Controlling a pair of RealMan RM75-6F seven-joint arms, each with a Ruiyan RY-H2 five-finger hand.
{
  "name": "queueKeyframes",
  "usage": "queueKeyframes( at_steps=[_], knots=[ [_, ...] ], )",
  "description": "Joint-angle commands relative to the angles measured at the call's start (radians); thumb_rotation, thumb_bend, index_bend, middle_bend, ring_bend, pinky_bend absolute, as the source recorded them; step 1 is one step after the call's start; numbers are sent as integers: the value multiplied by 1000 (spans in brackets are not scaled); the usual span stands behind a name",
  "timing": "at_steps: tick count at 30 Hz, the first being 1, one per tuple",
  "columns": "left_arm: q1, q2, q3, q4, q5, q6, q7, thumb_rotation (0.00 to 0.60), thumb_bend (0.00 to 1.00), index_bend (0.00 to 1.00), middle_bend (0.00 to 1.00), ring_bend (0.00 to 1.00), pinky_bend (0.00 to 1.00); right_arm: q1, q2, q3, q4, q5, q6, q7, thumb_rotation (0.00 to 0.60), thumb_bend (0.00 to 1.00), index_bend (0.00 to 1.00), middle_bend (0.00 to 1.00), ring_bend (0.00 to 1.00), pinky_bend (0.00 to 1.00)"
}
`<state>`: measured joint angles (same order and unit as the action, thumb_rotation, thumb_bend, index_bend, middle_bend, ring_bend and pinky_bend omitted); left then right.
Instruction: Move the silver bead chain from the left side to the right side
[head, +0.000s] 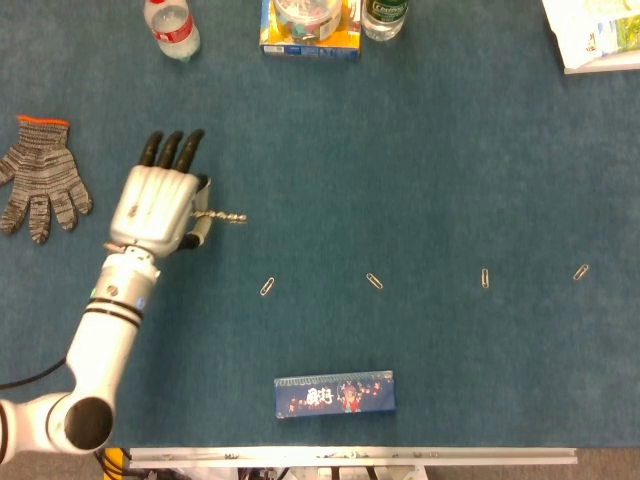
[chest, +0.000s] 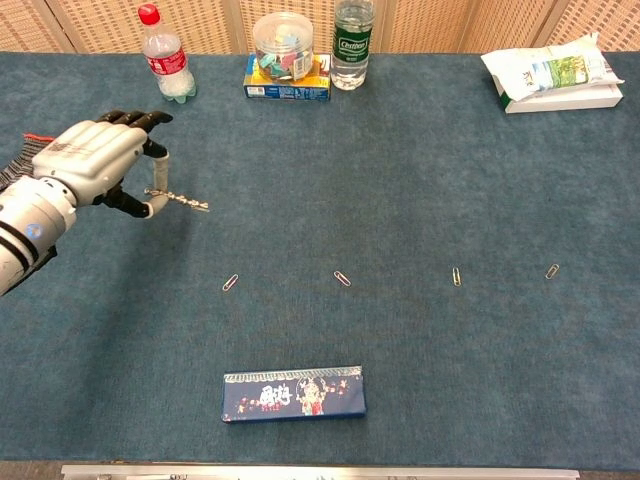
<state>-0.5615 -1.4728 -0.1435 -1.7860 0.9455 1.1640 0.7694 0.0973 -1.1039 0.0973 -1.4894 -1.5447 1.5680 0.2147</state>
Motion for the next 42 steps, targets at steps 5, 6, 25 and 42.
queueKeyframes(
  at_steps=[5, 6, 25, 42],
  knots=[
    [-74, -53, -31, 40, -70, -26, 60, 600, 432, 555, 55, 0, 0, -26, 10, 7, 11, 8, 39, 47, 600, 253, 299, 308, 230, 347],
    [-83, -58, -34, 45, -79, -31, 64, 600, 432, 555, 54, 0, 0, -31, 11, 8, 12, 10, 46, 55, 600, 253, 299, 308, 230, 347],
    [-257, -177, -91, 154, -202, -118, 59, 600, 432, 565, 58, 0, 0, -161, -3, 22, 84, 81, 171, 199, 600, 252, 300, 308, 230, 347],
    [-412, -270, -184, 226, -352, -93, 85, 600, 433, 571, 62, 0, 0, -173, 0, 48, 104, 71, 183, 255, 600, 253, 300, 308, 231, 347]
  ],
)
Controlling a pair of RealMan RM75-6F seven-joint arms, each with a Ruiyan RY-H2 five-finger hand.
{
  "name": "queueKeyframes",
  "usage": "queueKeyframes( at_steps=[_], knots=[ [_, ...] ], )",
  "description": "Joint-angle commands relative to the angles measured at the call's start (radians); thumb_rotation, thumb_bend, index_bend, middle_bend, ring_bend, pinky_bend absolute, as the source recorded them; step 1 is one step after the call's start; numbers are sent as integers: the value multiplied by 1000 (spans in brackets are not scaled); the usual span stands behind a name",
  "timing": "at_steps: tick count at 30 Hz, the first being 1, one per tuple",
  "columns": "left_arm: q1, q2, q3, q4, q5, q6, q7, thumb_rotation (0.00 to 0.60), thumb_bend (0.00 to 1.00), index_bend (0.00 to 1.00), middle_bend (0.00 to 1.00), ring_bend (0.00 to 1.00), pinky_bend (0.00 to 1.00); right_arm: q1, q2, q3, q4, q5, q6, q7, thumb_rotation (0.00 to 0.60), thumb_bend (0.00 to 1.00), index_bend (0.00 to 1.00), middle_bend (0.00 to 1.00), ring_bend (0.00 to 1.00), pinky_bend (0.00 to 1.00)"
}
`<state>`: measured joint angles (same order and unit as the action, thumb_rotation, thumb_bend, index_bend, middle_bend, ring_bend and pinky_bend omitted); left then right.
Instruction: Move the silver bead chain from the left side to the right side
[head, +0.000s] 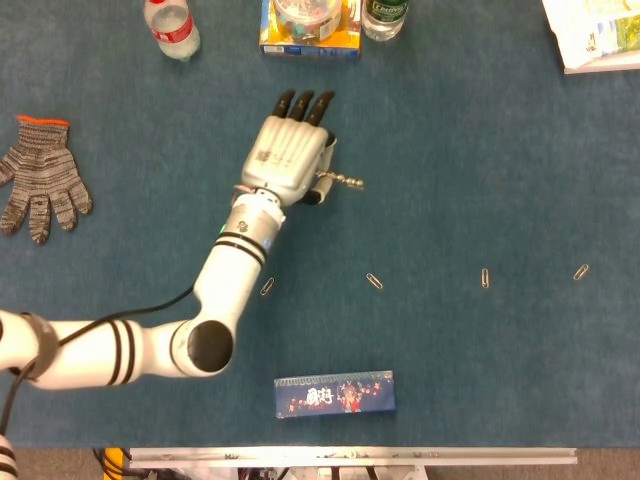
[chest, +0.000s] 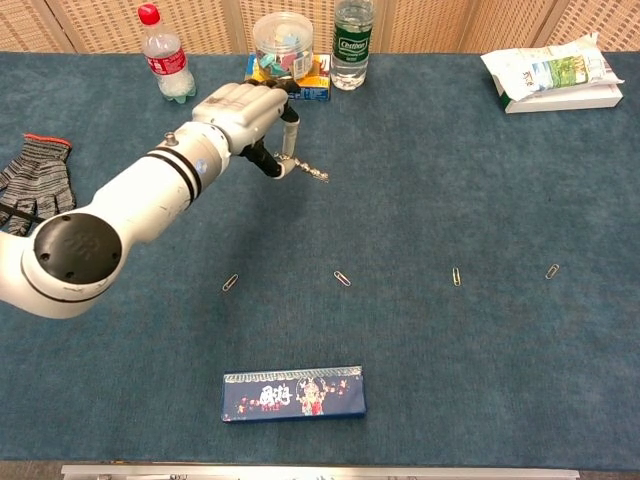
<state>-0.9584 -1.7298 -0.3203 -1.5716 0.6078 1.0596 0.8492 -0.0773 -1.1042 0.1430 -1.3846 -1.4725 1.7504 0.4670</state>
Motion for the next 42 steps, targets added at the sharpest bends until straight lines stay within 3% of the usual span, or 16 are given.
queueKeyframes(
  at_steps=[1, 5, 7, 12, 20, 26, 33, 38, 42],
  knots=[
    [-19, -16, -8, 15, -20, 13, 4, 600, 432, 548, 62, 0, 0, 1, 1, 4, -2, -3, 2, 4, 600, 253, 300, 308, 230, 347],
    [-26, -30, -6, 41, -30, 31, -11, 600, 416, 253, 59, 0, 0, 2, 3, 6, -2, -15, 8, 11, 600, 252, 300, 308, 230, 347],
    [-27, -33, -4, 50, -34, 39, -16, 600, 339, 117, 54, 0, 0, 2, 3, 5, -3, -22, 9, 11, 600, 252, 300, 308, 230, 347],
    [-16, -23, 1, 52, -24, 57, -48, 600, 223, 0, 52, 0, 0, 4, 2, 2, -3, -37, 12, 7, 600, 253, 299, 308, 230, 347],
    [111, 105, 71, -89, 82, 148, -163, 600, 220, 34, 62, 0, 0, 22, -1, -4, -12, -48, -22, -29, 600, 252, 300, 308, 230, 347],
    [265, 253, 224, -238, 331, 309, -235, 600, 220, 134, 62, 0, 0, 49, -7, -12, -39, -74, -52, -101, 600, 252, 300, 308, 230, 347],
    [428, 414, 344, -337, 522, 408, -427, 600, 220, 289, 75, 0, 0, 84, -19, -27, -74, -117, -85, -200, 600, 253, 300, 308, 230, 347],
    [541, 484, 397, -299, 640, 510, -536, 600, 220, 348, 94, 0, 0, 121, -31, -29, -90, -119, -140, -261, 600, 253, 300, 308, 230, 347],
    [591, 574, 481, -276, 734, 481, -621, 600, 220, 358, 101, 0, 0, 152, -41, -30, -101, -120, -186, -307, 600, 253, 300, 308, 231, 347]
  ],
)
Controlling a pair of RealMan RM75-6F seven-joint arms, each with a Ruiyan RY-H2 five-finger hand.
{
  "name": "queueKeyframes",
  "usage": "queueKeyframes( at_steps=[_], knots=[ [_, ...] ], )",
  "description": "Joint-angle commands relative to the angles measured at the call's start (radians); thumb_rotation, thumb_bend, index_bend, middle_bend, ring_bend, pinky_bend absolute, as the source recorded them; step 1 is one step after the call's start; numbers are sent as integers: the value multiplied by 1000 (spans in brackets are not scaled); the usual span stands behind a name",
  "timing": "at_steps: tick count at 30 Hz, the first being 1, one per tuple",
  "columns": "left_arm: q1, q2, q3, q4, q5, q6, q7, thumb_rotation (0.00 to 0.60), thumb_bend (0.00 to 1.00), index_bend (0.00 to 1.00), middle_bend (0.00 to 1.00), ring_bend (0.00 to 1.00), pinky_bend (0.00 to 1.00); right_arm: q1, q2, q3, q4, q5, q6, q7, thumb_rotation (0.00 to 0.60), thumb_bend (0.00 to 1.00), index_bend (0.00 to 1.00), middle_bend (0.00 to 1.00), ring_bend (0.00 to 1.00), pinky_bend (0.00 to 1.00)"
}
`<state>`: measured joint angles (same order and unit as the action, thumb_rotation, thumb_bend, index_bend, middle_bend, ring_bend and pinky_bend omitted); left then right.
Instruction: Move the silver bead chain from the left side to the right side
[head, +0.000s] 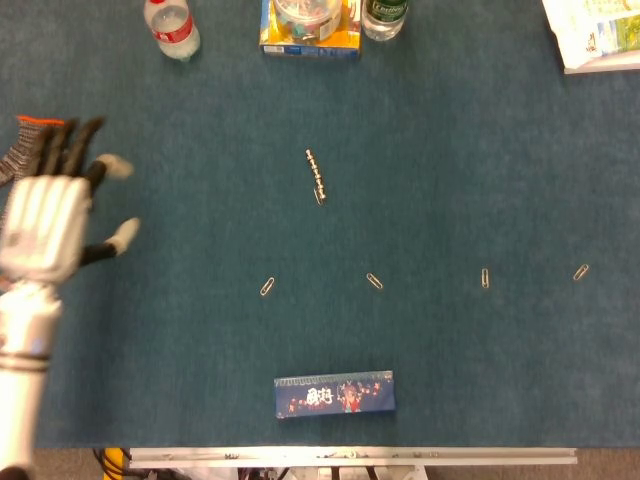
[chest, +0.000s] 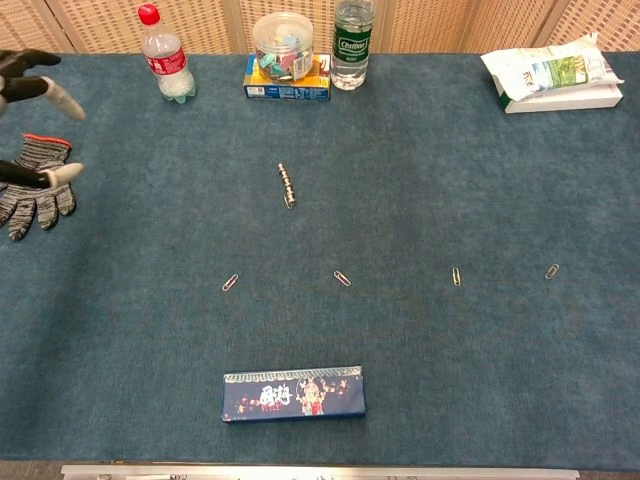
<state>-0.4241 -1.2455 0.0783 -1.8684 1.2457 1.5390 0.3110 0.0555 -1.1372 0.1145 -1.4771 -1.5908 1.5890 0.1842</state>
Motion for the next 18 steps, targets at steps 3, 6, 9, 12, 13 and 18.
queueKeyframes(
  at_steps=[3, 6, 9, 12, 13, 18],
  knots=[
    [107, 109, 104, 70, 172, 49, -100, 600, 220, 369, 102, 0, 0, 43, -16, -4, -15, 0, -61, -59, 600, 253, 300, 308, 230, 347],
    [157, 92, 99, 126, 220, 112, -99, 600, 220, 383, 104, 0, 0, 63, -24, -4, -20, 4, -90, -87, 600, 253, 299, 308, 230, 347],
    [193, 82, 87, 167, 251, 155, -113, 600, 220, 391, 104, 0, 0, 82, -32, -4, -24, 7, -116, -113, 600, 252, 300, 308, 230, 347],
    [221, 76, 72, 201, 266, 184, -137, 600, 220, 399, 105, 0, 0, 99, -39, -4, -27, 7, -136, -135, 600, 253, 300, 308, 230, 347],
    [233, 73, 65, 215, 269, 193, -154, 600, 220, 402, 105, 0, 0, 106, -43, -5, -27, 6, -143, -142, 600, 254, 300, 308, 230, 347],
    [271, 62, 22, 272, 253, 215, -230, 600, 220, 411, 105, 0, 0, 138, -59, -3, -25, 6, -177, -167, 600, 253, 300, 308, 230, 347]
  ],
)
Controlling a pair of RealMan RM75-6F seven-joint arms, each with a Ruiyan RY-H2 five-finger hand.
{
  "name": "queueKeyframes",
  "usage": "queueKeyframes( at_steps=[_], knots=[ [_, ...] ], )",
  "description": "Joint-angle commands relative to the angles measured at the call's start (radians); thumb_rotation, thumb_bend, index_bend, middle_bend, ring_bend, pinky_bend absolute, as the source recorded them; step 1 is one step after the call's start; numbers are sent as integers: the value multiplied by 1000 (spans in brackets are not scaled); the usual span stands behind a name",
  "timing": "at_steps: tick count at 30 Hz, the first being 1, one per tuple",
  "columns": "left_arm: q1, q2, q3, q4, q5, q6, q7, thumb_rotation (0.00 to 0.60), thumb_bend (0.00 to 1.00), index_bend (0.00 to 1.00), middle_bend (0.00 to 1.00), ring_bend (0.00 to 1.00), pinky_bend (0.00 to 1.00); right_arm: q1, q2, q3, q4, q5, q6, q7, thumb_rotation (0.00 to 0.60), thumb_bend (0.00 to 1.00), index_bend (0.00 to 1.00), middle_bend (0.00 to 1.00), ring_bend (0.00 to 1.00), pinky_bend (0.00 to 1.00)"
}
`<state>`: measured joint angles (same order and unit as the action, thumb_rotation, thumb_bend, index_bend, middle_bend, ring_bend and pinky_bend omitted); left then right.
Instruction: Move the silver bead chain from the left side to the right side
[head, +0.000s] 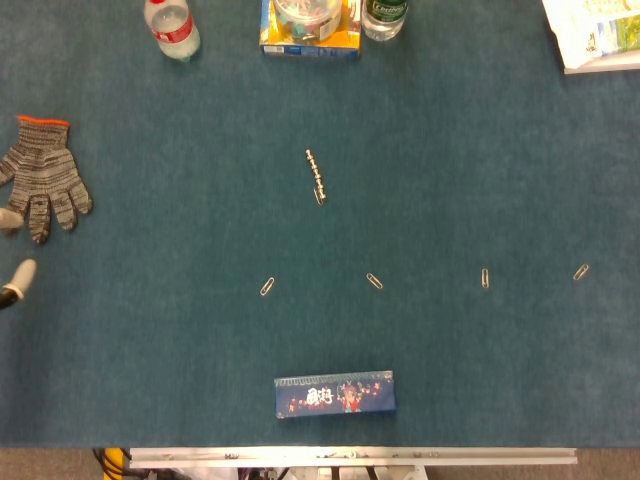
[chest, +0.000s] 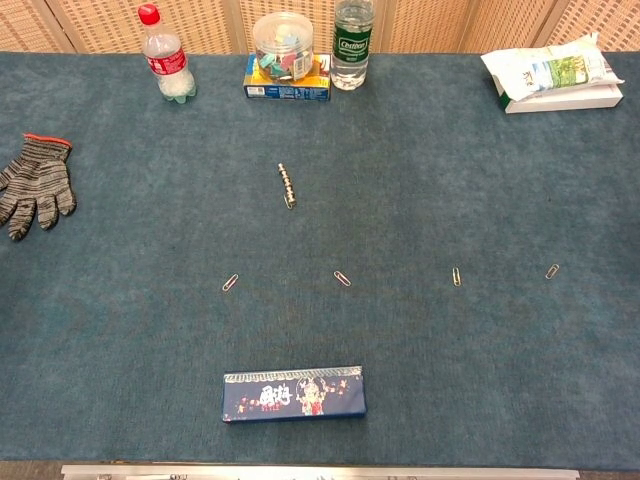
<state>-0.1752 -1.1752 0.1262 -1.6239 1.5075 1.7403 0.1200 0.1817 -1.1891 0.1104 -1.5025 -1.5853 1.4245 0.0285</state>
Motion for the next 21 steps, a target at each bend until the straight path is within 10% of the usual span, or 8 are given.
queueKeyframes(
  at_steps=[1, 21],
  knots=[
    [28, -10, -32, 37, -12, 16, -52, 600, 220, 413, 105, 0, 0, 18, -9, 2, 0, 0, -18, -15, 600, 254, 300, 309, 230, 347],
    [70, 1, -103, 112, -51, -97, -149, 600, 220, 421, 127, 0, 0, 205, 2, 11, 15, -108, -150, -93, 600, 253, 300, 313, 230, 346]
  ],
)
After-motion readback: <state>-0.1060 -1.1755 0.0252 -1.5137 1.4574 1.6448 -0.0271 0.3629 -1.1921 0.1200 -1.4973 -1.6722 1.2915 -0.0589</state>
